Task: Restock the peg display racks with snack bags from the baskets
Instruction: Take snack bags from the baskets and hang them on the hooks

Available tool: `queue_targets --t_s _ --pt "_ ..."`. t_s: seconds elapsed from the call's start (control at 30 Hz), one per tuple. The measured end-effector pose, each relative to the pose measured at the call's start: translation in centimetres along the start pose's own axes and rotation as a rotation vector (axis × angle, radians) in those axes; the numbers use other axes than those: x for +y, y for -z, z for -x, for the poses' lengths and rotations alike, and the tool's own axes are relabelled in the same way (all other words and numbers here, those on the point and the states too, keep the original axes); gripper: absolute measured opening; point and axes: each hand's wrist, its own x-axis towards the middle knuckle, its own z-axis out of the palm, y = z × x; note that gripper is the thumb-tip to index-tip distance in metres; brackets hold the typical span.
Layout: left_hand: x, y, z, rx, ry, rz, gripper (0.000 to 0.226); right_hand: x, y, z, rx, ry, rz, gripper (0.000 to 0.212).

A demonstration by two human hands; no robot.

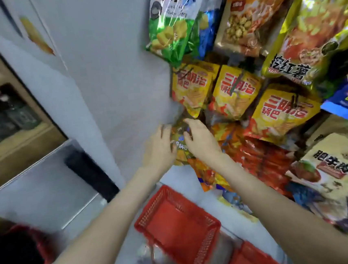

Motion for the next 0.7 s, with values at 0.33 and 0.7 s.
queue_targets --t_s 0.33,0.7 --pt "-2.0 -6.1 20.3 -0.288 0.329 -0.113 0.044 2.7 -10.6 19.9 -0.374 -0.032 -0.079 0.032" --pt "8.8 -15.2 39.8 -0.545 0.29 -0.07 0.046 12.5 -7.0 44.1 -0.467 -0.253 0.003 0.031"
